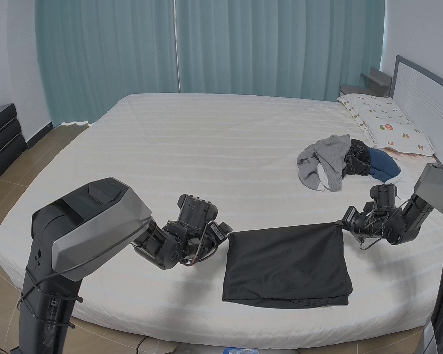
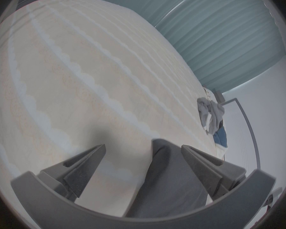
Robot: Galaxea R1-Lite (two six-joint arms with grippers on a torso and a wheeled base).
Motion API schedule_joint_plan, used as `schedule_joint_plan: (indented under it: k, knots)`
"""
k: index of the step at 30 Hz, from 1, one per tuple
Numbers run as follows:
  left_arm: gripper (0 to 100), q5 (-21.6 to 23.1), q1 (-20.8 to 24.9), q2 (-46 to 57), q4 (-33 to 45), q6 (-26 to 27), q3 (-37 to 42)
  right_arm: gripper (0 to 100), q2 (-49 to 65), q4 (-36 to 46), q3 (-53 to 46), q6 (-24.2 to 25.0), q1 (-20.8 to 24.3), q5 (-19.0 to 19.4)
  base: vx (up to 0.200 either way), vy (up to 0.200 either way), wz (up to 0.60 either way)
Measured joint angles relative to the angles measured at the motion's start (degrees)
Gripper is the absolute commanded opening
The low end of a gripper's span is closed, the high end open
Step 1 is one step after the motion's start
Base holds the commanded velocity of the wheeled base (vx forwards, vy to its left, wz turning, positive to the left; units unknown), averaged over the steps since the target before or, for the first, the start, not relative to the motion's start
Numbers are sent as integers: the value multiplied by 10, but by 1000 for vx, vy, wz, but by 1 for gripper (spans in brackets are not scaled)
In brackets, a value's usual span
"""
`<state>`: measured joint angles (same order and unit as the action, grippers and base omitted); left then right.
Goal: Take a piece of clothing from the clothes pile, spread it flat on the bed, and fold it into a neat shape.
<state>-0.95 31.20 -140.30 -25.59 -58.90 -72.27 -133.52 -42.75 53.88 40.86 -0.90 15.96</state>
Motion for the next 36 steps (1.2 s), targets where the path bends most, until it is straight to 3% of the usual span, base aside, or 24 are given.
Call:
schedule_joint_plan:
  k: [10, 16, 28, 29, 36]
  knots:
    - [100, 67, 25, 50, -48, 96, 125, 0, 4, 0, -10, 0, 2, 1, 0, 0, 0]
    - [100, 63, 49, 60, -63, 157, 168, 0, 6, 0, -12, 1, 5, 2, 0, 0, 0]
    - [100, 47, 78, 60, -78, 181, 186, 0, 11, 0, -11, 1, 8, 3, 0, 0, 0]
    - [0, 46, 78, 60, -77, 185, 186, 0, 12, 0, -11, 1, 8, 3, 0, 0, 0]
    - [0, 44, 80, 60, -74, 198, 187, 0, 14, 0, -10, 2, 9, 3, 0, 0, 0]
